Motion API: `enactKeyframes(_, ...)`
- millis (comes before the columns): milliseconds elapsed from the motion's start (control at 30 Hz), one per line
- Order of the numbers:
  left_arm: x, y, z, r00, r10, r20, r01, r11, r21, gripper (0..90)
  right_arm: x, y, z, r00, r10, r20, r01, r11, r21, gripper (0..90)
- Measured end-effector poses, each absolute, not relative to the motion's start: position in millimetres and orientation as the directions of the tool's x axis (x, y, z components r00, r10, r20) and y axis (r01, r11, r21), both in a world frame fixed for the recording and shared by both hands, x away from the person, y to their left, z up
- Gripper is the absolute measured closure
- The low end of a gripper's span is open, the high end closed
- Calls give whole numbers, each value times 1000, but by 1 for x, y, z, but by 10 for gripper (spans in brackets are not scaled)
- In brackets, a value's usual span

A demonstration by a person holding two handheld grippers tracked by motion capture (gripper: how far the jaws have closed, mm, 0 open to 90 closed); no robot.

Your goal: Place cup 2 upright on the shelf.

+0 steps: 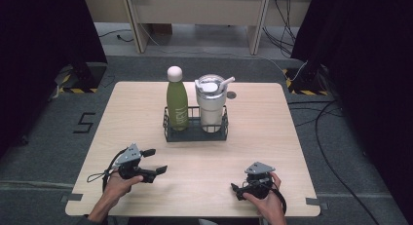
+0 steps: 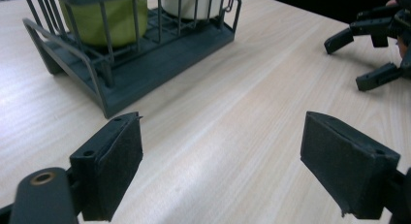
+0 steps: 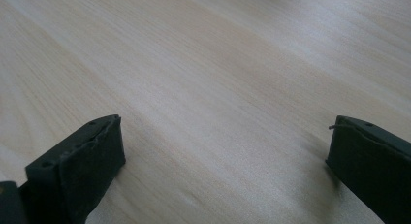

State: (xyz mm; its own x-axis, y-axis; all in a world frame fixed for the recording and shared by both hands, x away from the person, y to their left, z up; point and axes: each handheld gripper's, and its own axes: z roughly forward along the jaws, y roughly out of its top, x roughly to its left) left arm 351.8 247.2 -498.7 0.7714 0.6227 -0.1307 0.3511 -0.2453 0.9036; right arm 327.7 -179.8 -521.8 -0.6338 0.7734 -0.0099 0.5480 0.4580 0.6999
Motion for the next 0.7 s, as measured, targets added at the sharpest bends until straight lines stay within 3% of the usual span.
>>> enactKeyframes(700,328,254,-517,793,603,-92,377,-365,851,149,328,-180,-522,-634,774,-9,549,458,699,3)
